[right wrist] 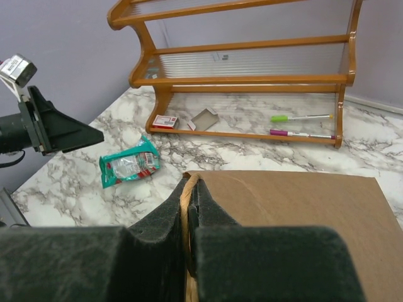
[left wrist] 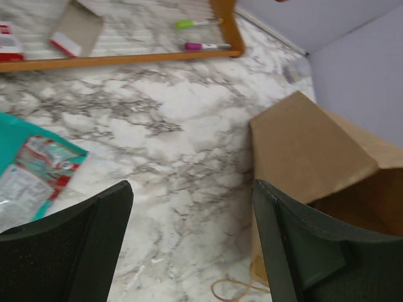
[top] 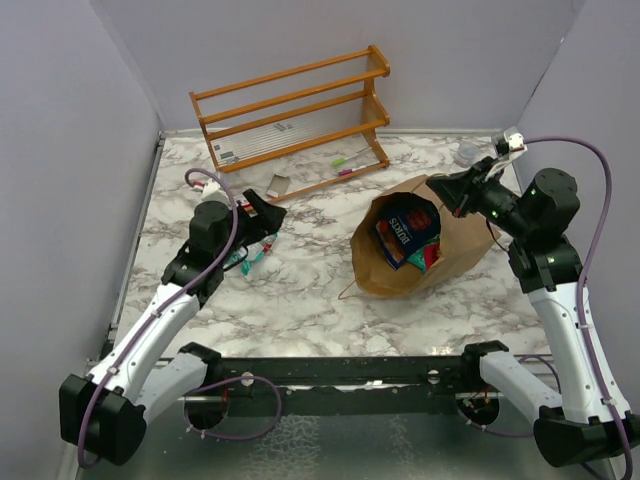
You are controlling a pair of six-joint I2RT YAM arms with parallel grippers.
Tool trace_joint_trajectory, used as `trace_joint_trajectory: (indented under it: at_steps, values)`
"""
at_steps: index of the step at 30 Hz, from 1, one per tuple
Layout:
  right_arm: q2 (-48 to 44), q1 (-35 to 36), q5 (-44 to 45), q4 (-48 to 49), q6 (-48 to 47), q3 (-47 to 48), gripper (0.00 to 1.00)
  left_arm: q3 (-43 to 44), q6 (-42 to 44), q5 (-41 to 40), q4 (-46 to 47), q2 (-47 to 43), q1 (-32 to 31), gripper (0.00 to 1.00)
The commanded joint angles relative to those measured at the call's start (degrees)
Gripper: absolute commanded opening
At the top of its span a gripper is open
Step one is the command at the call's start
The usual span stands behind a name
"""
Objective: Take the snacks out of the paper bag
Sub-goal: Take out the snack from the paper bag.
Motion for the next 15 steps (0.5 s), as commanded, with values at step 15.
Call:
trace_joint_trajectory:
  at_steps: [15]
  values:
    - [-0.38, 0.12, 0.24, 2.46, 0.72, 0.08, 0.02, 4.95, 0.57, -27.29, 16.38, 15.54, -46.28, 0.79]
